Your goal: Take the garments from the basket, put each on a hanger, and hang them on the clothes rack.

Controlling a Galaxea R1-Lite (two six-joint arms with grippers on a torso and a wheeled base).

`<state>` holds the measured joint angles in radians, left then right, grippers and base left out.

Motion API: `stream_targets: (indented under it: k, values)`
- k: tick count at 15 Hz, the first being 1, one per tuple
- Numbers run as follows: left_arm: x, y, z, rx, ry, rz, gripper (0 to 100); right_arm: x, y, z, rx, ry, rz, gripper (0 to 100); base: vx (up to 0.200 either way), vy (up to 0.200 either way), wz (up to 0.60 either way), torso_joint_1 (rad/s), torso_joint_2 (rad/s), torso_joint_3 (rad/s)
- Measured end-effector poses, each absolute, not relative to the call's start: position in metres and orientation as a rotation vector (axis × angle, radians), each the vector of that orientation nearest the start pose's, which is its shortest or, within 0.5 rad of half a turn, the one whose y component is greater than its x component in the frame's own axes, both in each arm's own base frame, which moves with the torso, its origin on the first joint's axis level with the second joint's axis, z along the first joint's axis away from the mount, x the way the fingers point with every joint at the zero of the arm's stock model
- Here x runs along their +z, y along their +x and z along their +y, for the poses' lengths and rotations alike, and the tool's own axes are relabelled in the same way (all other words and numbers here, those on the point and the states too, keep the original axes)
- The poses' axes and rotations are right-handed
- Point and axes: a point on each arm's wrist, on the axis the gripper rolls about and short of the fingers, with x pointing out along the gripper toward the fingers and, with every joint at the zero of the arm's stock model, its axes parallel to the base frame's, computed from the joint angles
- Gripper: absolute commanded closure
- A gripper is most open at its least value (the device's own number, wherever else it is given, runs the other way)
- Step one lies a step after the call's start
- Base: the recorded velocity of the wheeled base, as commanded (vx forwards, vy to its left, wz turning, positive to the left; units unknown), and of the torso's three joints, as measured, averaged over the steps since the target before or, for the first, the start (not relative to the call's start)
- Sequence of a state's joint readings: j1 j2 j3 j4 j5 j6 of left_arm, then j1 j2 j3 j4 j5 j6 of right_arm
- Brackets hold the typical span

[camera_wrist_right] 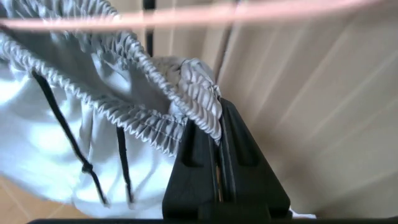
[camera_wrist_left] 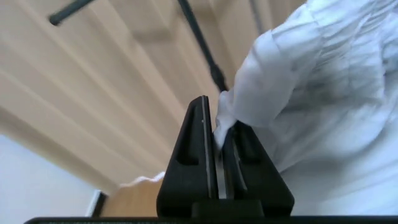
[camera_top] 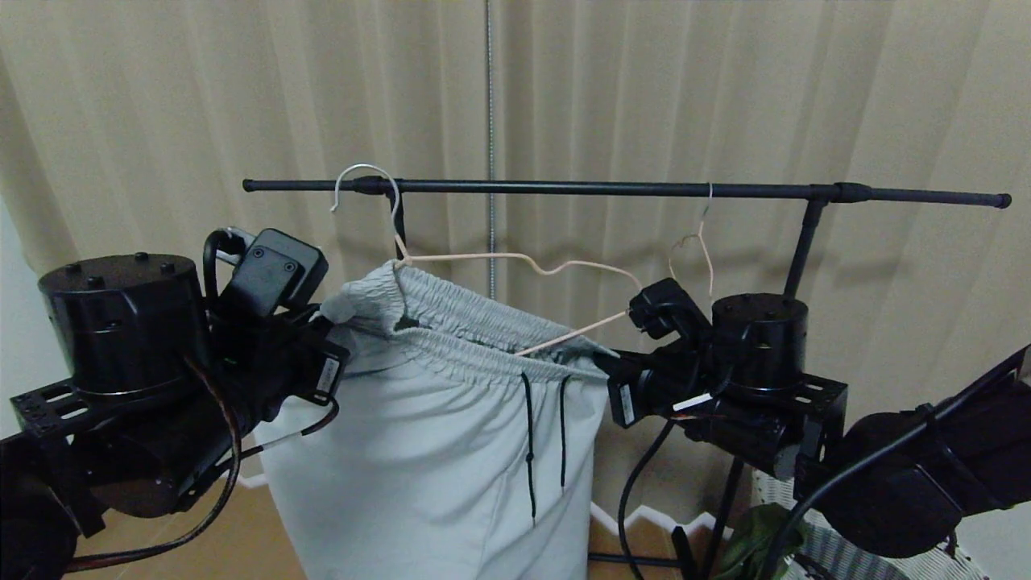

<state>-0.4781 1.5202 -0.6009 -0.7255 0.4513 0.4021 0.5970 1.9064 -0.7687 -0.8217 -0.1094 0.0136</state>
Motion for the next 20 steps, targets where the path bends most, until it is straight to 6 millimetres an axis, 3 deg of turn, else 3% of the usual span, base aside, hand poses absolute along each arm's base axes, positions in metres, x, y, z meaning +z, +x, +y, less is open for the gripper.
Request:
stream_targets:
  k: [4, 7, 15, 20]
  values:
    - [0.179, 0.225, -0.092, -0.020, 0.660, 0.134, 100, 0.128, 0.285, 0.181, 0.459, -0.088, 0.292, 100, 0.000, 0.000, 0.00, 0.000, 0.00, 0.000]
    - [0.172, 0.226, -0.078, 0.016, 0.699, 0.156, 100, 0.131, 0.287, 0.178, 0.452, -0.083, 0.282, 100, 0.000, 0.000, 0.00, 0.000, 0.00, 0.000]
    - [0.145, 0.223, -0.064, -0.034, 0.805, 0.251, 100, 0.148, 0.290, 0.177, 0.455, -0.075, 0.254, 100, 0.000, 0.000, 0.00, 0.000, 0.00, 0.000]
    - [0.135, 0.226, -0.064, -0.056, 0.843, 0.291, 100, 0.158, 0.283, 0.192, 0.551, -0.097, 0.224, 100, 0.000, 0.000, 0.00, 0.000, 0.00, 0.000]
